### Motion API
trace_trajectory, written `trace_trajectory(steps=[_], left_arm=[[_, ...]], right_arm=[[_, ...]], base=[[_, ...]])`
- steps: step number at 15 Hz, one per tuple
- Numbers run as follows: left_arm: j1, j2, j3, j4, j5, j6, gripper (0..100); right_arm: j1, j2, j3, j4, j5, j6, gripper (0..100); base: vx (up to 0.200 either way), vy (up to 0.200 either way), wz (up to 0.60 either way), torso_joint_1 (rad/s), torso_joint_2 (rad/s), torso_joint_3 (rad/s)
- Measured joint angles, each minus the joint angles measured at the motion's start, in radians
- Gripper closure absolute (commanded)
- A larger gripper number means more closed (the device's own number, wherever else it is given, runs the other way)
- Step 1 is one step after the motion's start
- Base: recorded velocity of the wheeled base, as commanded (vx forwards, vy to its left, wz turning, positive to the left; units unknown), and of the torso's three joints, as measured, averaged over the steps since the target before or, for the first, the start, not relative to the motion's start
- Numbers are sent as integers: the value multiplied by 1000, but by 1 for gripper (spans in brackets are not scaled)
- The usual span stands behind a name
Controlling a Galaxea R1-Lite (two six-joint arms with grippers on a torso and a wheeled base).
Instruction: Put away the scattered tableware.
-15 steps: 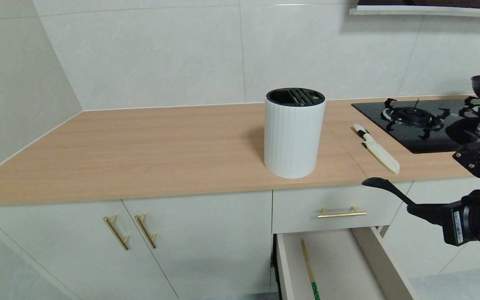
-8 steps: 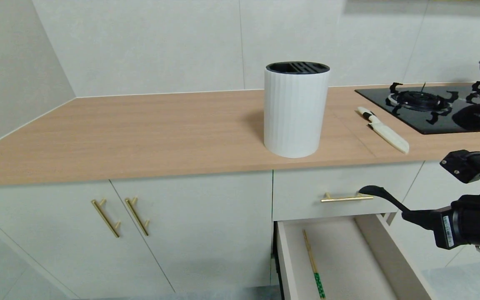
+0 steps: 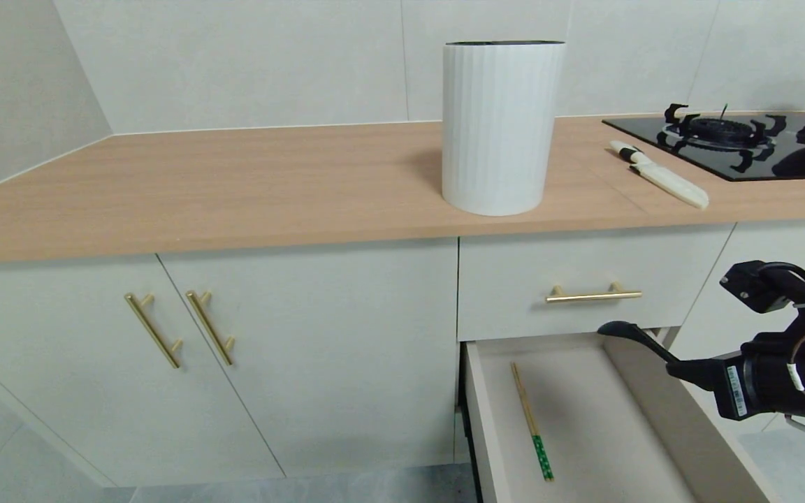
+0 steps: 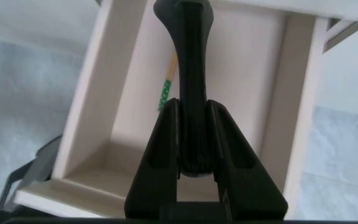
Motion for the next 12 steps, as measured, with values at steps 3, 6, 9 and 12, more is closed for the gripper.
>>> trace_trajectory(steps=[3, 6, 9, 12], left_arm=[[0, 0, 0, 0, 0, 0, 0], [0, 0, 0, -1, 0, 0, 0], [0, 0, 0, -1, 0, 0, 0], [0, 0, 0, -1, 0, 0, 0]], right_arm=[[1, 11, 1, 0, -1, 0, 100], [1, 27, 3, 0, -1, 0, 100], [0, 37, 4, 0, 0, 1, 100], [1, 62, 5, -5, 0, 2, 100]], base=[[0, 0, 0, -113, 417, 305], [0, 0, 0, -32, 137, 85], [0, 0, 0, 0, 0, 0], [0, 0, 0, 0, 0, 0]])
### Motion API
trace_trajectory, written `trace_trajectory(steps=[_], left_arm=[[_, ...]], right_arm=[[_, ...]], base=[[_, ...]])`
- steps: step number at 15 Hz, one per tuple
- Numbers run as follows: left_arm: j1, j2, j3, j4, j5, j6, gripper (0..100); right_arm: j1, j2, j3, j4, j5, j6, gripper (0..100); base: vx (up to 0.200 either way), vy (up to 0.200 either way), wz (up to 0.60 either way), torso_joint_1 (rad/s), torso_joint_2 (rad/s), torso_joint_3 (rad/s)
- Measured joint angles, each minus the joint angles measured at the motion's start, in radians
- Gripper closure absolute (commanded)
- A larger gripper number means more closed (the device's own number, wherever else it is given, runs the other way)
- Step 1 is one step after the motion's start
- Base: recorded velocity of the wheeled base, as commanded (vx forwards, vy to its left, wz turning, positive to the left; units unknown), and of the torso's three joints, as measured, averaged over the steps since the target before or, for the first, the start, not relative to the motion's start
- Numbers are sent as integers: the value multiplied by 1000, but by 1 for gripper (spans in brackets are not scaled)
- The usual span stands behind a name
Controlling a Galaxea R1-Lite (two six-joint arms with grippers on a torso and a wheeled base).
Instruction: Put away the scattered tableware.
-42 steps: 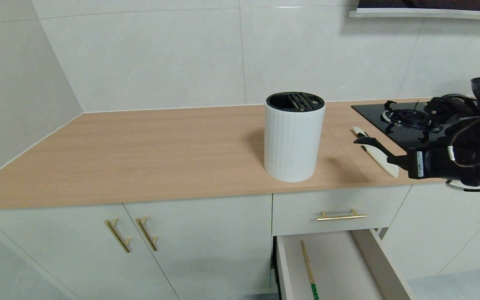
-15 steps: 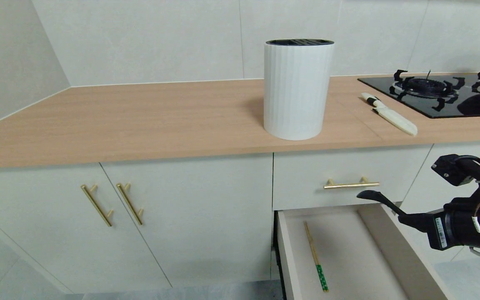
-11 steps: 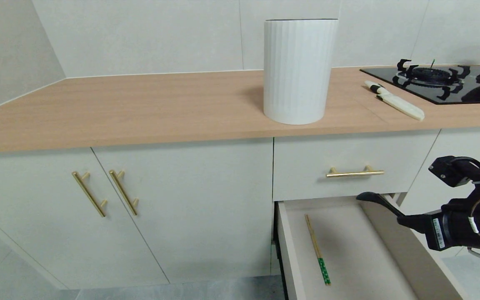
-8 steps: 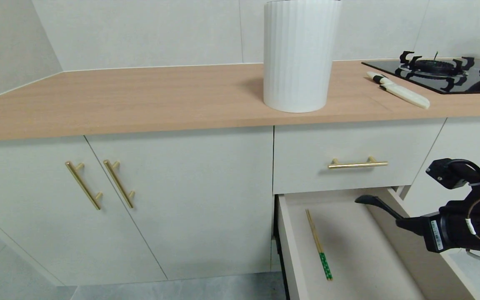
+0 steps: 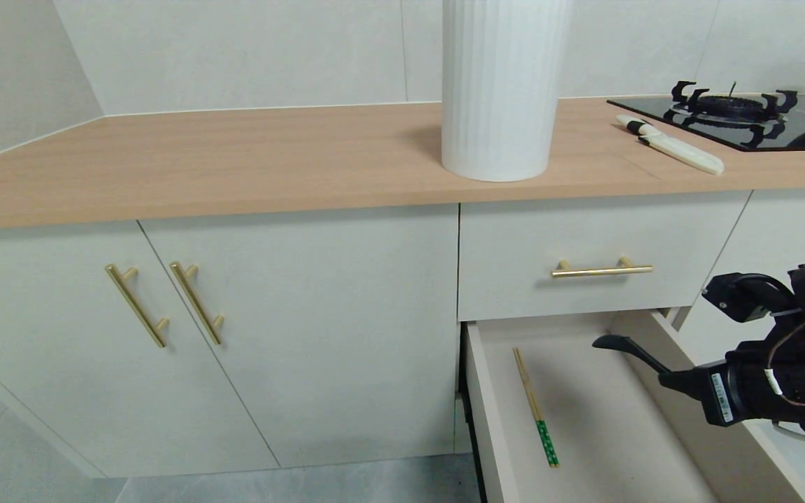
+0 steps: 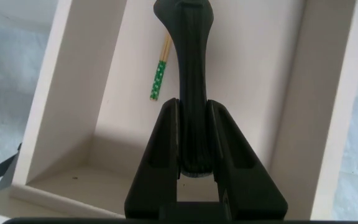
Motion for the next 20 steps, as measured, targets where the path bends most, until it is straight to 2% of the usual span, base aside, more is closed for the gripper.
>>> trace_trajectory(steps=[4, 8, 10, 13, 20], left_arm=[[0, 0, 0, 0, 0, 0, 0], [0, 0, 0, 0, 0, 1, 0], [0, 0, 0, 0, 0, 1, 0], [0, 0, 0, 0, 0, 1, 0], [0, 0, 0, 0, 0, 1, 0]], right_arm=[[0, 86, 3, -89, -5, 6, 100], [1, 247, 2, -303, -10, 152, 100], [2, 322, 4, -344, -20, 174, 100], [3, 436, 4, -376, -65, 180, 100], [-6, 726, 11, -657, -179, 178, 100]], base=[[0, 0, 0, 0, 0, 0], [0, 0, 0, 0, 0, 0], [0, 0, 0, 0, 0, 0], [0, 0, 0, 0, 0, 0], [0, 0, 0, 0, 0, 0]])
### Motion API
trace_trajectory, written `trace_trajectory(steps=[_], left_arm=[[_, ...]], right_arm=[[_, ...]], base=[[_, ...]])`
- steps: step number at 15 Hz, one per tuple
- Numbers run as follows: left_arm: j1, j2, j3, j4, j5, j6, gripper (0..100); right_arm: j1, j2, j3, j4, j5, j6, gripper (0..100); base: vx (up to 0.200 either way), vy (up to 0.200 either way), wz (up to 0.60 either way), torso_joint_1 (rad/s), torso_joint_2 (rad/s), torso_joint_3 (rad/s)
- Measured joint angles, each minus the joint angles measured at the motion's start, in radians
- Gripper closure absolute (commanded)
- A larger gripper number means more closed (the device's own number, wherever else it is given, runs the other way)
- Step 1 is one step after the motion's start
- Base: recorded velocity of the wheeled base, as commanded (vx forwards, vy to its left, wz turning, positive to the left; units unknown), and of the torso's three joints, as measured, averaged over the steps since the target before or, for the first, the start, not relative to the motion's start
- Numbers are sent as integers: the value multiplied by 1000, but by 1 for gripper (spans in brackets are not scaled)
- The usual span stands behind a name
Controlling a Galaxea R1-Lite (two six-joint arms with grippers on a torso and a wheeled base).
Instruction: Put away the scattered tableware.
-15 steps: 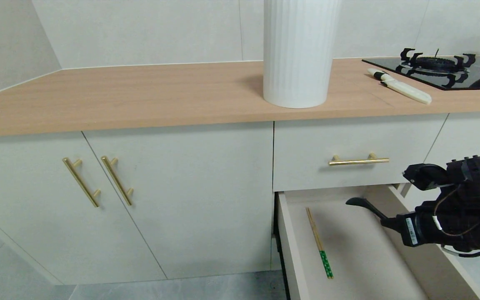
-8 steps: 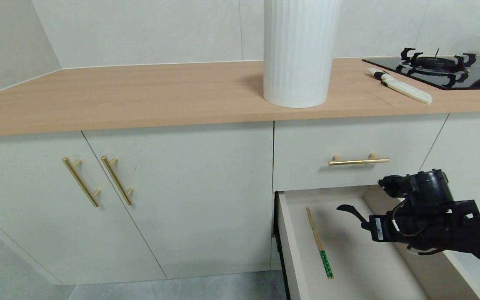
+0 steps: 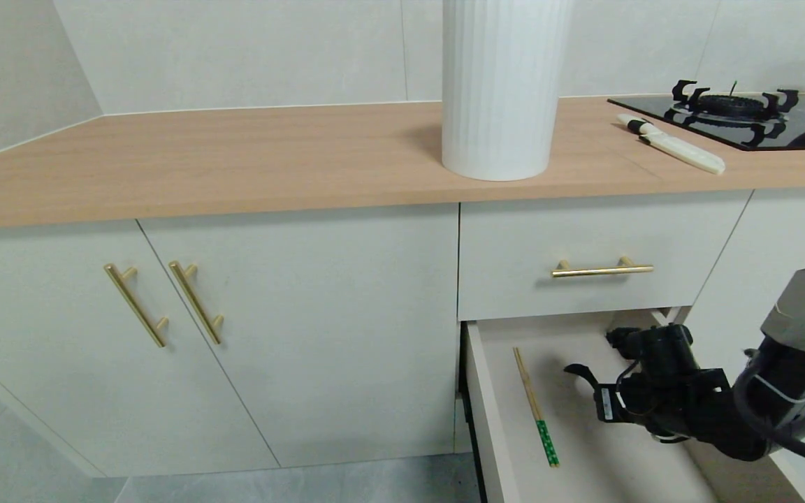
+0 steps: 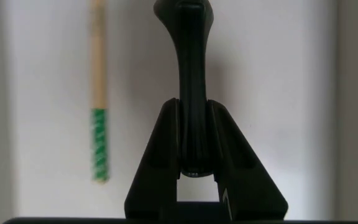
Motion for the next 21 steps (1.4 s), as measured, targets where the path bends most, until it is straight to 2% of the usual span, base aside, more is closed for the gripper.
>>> trace_trajectory(steps=[3, 10, 11, 21], left_arm=[[0, 0, 0, 0, 0, -1, 0], [0, 0, 0, 0, 0, 0, 0], [0, 0, 0, 0, 0, 0, 0], [0, 0, 0, 0, 0, 0, 0]], right_arm=[[-4, 69, 0, -31, -44, -4, 100], [-9, 106, -1, -35, -53, -8, 100], [-10, 107, -1, -34, -53, -7, 0], [-10, 100, 2, -34, -53, -8, 0]], base=[[0, 0, 0, 0, 0, 0], [0, 0, 0, 0, 0, 0], [0, 0, 0, 0, 0, 0], [0, 0, 0, 0, 0, 0]])
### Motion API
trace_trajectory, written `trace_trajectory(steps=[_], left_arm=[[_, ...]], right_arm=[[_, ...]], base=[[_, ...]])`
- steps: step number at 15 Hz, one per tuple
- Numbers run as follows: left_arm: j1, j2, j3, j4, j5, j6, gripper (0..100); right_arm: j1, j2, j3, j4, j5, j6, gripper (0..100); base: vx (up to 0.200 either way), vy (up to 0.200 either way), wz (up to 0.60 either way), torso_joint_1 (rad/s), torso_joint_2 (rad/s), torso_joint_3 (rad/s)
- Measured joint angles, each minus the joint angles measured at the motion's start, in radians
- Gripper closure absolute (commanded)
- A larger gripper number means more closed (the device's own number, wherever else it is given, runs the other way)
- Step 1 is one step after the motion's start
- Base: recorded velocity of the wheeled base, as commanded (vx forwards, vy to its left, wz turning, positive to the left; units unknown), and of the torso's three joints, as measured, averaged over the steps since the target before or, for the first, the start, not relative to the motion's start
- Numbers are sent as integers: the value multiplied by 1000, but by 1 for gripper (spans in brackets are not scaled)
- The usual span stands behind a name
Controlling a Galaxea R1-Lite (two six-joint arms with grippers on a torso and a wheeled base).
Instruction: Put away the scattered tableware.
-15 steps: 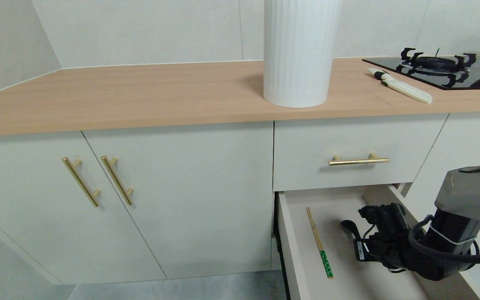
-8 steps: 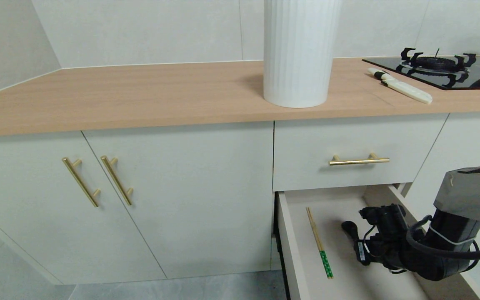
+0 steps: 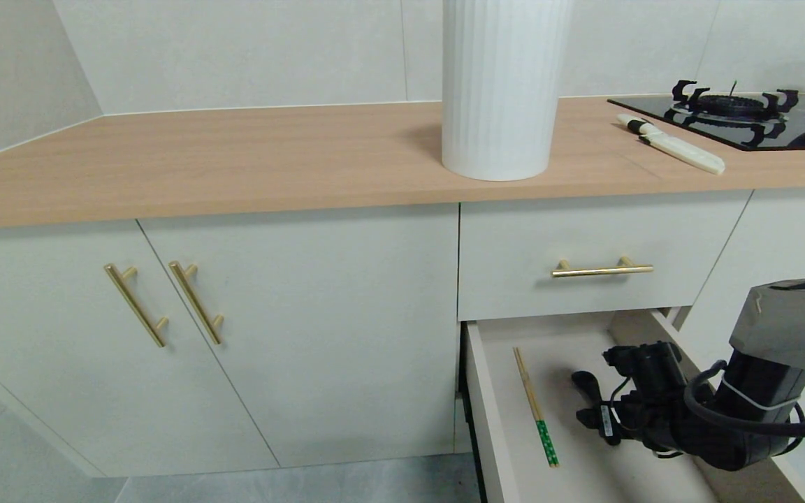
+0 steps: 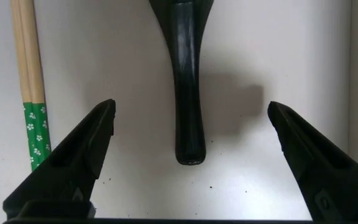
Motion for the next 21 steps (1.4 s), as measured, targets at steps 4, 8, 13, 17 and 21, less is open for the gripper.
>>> trace_trajectory(steps=[4, 8, 13, 17, 21], left_arm=[[0, 0, 0, 0, 0, 0, 0], [0, 0, 0, 0, 0, 0, 0], [0, 0, 0, 0, 0, 0, 0], [0, 0, 0, 0, 0, 0, 0], [0, 0, 0, 0, 0, 0, 0]], right_arm=[[1, -45, 2, 2, 1, 6, 0], [-13, -136, 19, 4, -7, 0, 0], [-9, -354, 44, 179, -8, -19, 0], [43, -571, 28, 480, 37, -44, 0], [89, -680, 21, 549, 50, -77, 0]], base=[[0, 0, 0, 0, 0, 0], [0, 0, 0, 0, 0, 0], [0, 0, 0, 0, 0, 0], [0, 0, 0, 0, 0, 0], [0, 0, 0, 0, 0, 0]])
